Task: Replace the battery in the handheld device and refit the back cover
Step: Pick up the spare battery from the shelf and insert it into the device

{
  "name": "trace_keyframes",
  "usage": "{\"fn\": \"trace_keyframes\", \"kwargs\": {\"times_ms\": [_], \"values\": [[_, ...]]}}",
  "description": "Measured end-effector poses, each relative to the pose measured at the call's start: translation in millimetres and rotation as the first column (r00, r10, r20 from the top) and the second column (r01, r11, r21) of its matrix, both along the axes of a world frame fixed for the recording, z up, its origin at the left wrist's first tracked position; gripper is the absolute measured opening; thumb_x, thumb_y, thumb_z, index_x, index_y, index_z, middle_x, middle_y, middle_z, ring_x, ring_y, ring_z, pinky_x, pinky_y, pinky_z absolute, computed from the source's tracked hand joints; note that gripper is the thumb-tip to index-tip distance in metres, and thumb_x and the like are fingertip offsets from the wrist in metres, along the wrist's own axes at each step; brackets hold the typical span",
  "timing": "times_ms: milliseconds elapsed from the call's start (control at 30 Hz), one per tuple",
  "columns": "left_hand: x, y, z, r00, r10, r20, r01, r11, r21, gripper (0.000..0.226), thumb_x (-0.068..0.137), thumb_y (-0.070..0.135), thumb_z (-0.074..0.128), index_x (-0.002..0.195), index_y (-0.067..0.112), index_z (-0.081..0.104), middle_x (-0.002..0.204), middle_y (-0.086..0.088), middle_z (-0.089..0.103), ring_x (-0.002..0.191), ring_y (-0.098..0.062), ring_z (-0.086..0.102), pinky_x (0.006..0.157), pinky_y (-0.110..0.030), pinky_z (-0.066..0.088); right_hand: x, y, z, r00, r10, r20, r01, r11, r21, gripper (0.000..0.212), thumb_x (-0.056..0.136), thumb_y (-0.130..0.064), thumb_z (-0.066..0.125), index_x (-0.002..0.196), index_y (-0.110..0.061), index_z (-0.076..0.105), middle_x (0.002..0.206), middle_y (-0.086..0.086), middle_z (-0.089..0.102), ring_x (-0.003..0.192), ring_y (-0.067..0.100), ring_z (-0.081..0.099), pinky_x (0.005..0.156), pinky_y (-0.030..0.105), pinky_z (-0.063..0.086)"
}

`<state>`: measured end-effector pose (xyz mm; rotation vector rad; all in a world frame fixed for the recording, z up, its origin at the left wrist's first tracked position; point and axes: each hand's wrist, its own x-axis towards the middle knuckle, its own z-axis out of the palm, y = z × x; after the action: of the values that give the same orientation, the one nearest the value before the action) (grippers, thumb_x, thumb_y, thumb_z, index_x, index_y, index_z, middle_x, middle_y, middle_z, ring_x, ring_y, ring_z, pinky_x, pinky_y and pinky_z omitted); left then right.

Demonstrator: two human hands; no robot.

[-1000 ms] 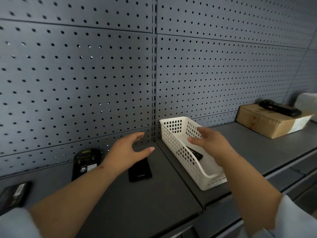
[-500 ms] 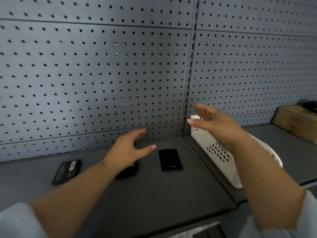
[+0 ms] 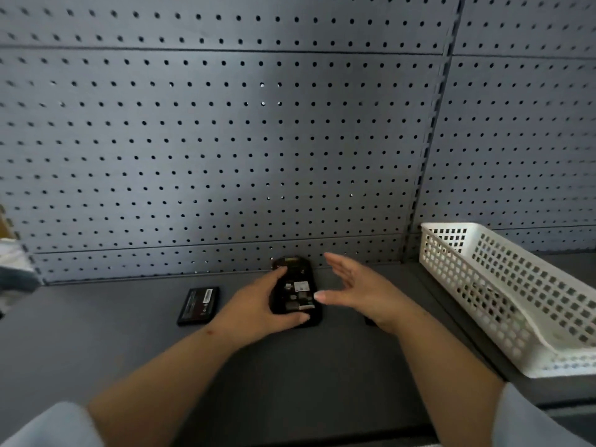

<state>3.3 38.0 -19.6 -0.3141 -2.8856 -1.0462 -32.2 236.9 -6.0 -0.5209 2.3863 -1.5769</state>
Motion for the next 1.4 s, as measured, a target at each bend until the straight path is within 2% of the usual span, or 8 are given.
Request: {"fn": "trace_keyframes", "kwargs": {"times_ms": [133, 300, 400, 567, 767, 933, 1100, 1400], "values": [[0, -9, -6, 0.999, -0.005, 0.033, 0.005, 1.0, 0.001, 0.096, 0.07, 0.044, 0.073, 0.145, 0.023, 0.018, 0.15, 0.004, 0.031, 0.135, -0.008, 0.029, 0.102, -0.013, 0.019, 0, -13, -16, 0.999, 0.026, 0.036, -0.026, 1.0, 0.01, 0.094, 0.068, -0.026, 0.079, 0.143, -0.027, 0.024, 0.153, -0.005, 0.027, 0.139, 0.007, 0.025, 0.116, 0.032, 0.022], [-2, -18, -11, 0.996, -0.022, 0.082, 0.02, 1.0, 0.024, 0.112, 0.05, 0.067, 0.065, 0.144, 0.028, 0.02, 0.149, 0.007, 0.035, 0.134, -0.005, 0.033, 0.113, -0.026, 0.026, -4, -21, -25, 0.999, 0.032, 0.03, -0.033, 0.998, 0.061, 0.103, 0.061, -0.03, 0.083, 0.144, -0.026, 0.023, 0.151, -0.007, 0.032, 0.138, 0.007, 0.028, 0.117, 0.034, 0.022], [-5, -18, -13, 0.995, -0.029, 0.097, 0.027, 0.999, 0.029, 0.109, 0.053, 0.063, 0.069, 0.144, 0.028, 0.019, 0.147, 0.009, 0.038, 0.133, -0.004, 0.035, 0.111, -0.025, 0.027, -7, -22, -24, 0.999, 0.037, 0.032, -0.039, 0.995, 0.089, 0.104, 0.058, -0.03, 0.084, 0.143, -0.026, 0.024, 0.148, -0.008, 0.036, 0.134, 0.005, 0.032, 0.116, 0.032, 0.024], [-10, -19, -16, 0.995, -0.024, 0.099, 0.021, 0.999, 0.026, 0.106, 0.058, 0.056, 0.072, 0.144, 0.027, 0.019, 0.147, 0.008, 0.038, 0.133, -0.005, 0.035, 0.111, -0.024, 0.027, -8, -23, -23, 0.998, 0.051, 0.019, -0.053, 0.994, 0.094, 0.092, 0.063, -0.018, 0.083, 0.139, -0.024, 0.032, 0.123, -0.018, 0.043, 0.119, -0.002, 0.038, 0.104, 0.02, 0.027], [-11, -20, -16, 0.994, -0.038, 0.105, 0.033, 0.998, 0.052, 0.099, 0.065, 0.045, 0.077, 0.144, 0.027, 0.02, 0.147, 0.009, 0.038, 0.131, -0.001, 0.034, 0.106, -0.018, 0.025, -9, -22, -25, 0.999, 0.042, 0.013, -0.043, 0.994, 0.1, 0.095, 0.06, -0.023, 0.085, 0.139, -0.025, 0.033, 0.14, -0.01, 0.044, 0.125, 0.001, 0.039, 0.113, 0.028, 0.026], [-3, -29, -10, 0.996, -0.04, 0.075, 0.038, 0.999, 0.019, 0.094, 0.07, 0.039, 0.075, 0.144, 0.026, 0.019, 0.149, 0.009, 0.034, 0.121, 0.008, 0.028, 0.102, -0.013, 0.021, -8, -22, -25, 0.999, 0.045, 0.013, -0.046, 0.994, 0.096, 0.098, 0.06, -0.022, 0.084, 0.141, -0.022, 0.03, 0.146, -0.007, 0.04, 0.124, -0.001, 0.037, 0.114, 0.027, 0.024], [11, -53, -7, 0.996, 0.092, -0.011, -0.093, 0.993, -0.077, 0.093, 0.07, 0.049, 0.07, 0.144, 0.026, 0.019, 0.15, 0.007, 0.032, 0.135, -0.007, 0.031, 0.109, -0.021, 0.025, -7, -22, -25, 0.999, 0.042, 0.018, -0.043, 0.995, 0.093, 0.098, 0.062, -0.02, 0.083, 0.143, -0.02, 0.027, 0.148, -0.007, 0.037, 0.127, 0.0, 0.034, 0.114, 0.027, 0.023], [36, -62, -18, 0.856, 0.509, -0.093, -0.509, 0.86, 0.031, 0.085, 0.076, 0.045, 0.067, 0.142, 0.014, 0.024, 0.141, -0.006, 0.043, 0.127, -0.021, 0.043, 0.1, -0.031, 0.039, -6, -22, -26, 0.998, 0.04, 0.047, -0.043, 0.996, 0.076, 0.099, 0.062, -0.017, 0.083, 0.143, -0.017, 0.026, 0.15, -0.004, 0.034, 0.133, 0.005, 0.033, 0.117, 0.031, 0.022]]}}
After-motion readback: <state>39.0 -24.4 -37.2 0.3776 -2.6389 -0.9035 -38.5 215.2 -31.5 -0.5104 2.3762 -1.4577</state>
